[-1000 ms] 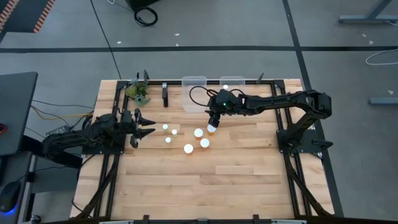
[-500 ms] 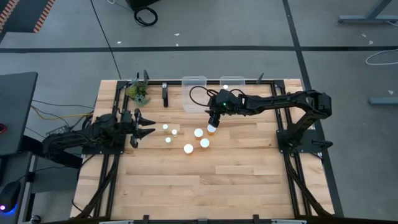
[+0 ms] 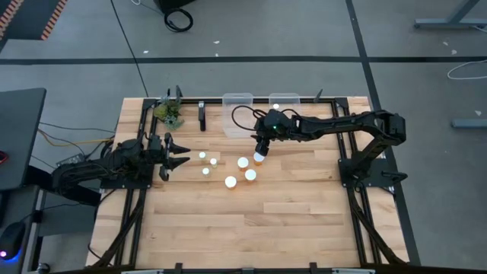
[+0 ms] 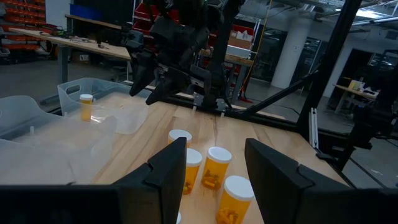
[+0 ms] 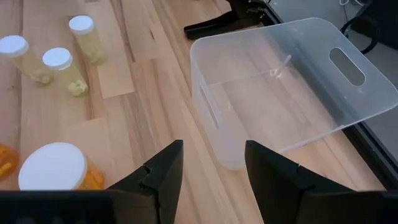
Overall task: Pick and place medicine bottles into bin by pill shape (circle, oval)
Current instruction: Put the large orange pill bottle into the left transparent bin
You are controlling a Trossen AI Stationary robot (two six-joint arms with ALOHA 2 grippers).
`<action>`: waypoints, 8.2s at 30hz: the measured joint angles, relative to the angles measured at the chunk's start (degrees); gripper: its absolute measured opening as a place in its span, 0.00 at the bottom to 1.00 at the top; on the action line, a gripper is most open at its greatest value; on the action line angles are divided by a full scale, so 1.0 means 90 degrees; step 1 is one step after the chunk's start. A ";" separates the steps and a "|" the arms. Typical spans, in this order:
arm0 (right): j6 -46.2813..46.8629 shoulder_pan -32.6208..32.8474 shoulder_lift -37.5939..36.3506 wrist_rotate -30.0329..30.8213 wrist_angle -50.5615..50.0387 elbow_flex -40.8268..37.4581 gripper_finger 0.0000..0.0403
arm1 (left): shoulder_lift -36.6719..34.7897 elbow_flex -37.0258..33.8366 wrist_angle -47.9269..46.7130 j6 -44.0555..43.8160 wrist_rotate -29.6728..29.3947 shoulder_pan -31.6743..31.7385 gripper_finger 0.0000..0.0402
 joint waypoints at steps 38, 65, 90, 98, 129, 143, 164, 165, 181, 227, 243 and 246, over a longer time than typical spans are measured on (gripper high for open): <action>-0.0079 0.0002 0.0000 0.0001 0.0024 0.0002 0.45 | 0.0000 0.0000 0.0000 0.0000 -0.0002 0.0000 0.43; 0.0127 0.0487 0.0000 -0.0025 0.0562 0.0002 0.45 | 0.0000 0.0000 0.0000 -0.0001 -0.0002 0.0000 0.43; 0.0346 0.0970 0.0058 -0.0399 0.0126 0.0002 0.49 | 0.0000 0.0000 0.0000 -0.0001 -0.0001 0.0000 0.43; 0.0850 0.1037 -0.0015 -0.0209 -0.0719 0.0050 0.59 | 0.0000 0.0000 0.0000 0.0000 -0.0001 0.0000 0.43; 0.1236 0.1030 -0.0017 -0.0572 -0.3106 0.0102 0.73 | 0.0000 0.0000 0.0000 -0.0002 0.0000 0.0000 0.43; 0.1147 0.0963 0.0953 -0.0528 -0.1844 -0.0027 0.79 | 0.0033 0.0000 0.0013 -0.0001 0.0004 0.0000 0.43; 0.1107 0.0801 0.1027 -0.0649 -0.1036 -0.0022 0.66 | 0.0041 0.0000 0.0015 0.0000 0.0000 0.0000 0.43; 0.1109 0.0796 0.1027 -0.0647 -0.1037 -0.0022 0.65 | 0.0041 0.0000 0.0015 0.0000 0.0000 0.0000 0.43; 0.0963 0.0593 0.1022 -0.0433 -0.1905 0.0574 0.58 | 0.0041 0.0000 0.0017 -0.0002 0.0000 0.0000 0.43; -0.0276 -0.0494 0.1018 -0.0154 -0.3783 0.3581 0.58 | 0.0043 0.0002 0.0019 0.0000 0.0000 0.0000 0.43; -0.1138 -0.0892 0.2938 -0.0533 -0.4649 0.6347 0.58 | 0.0041 0.0000 0.0014 0.0000 -0.0004 0.0000 0.43; -0.1263 -0.1011 0.3385 -0.0650 -0.4899 0.6955 0.58 | 0.0041 0.0000 0.0012 0.0000 -0.0005 0.0000 0.43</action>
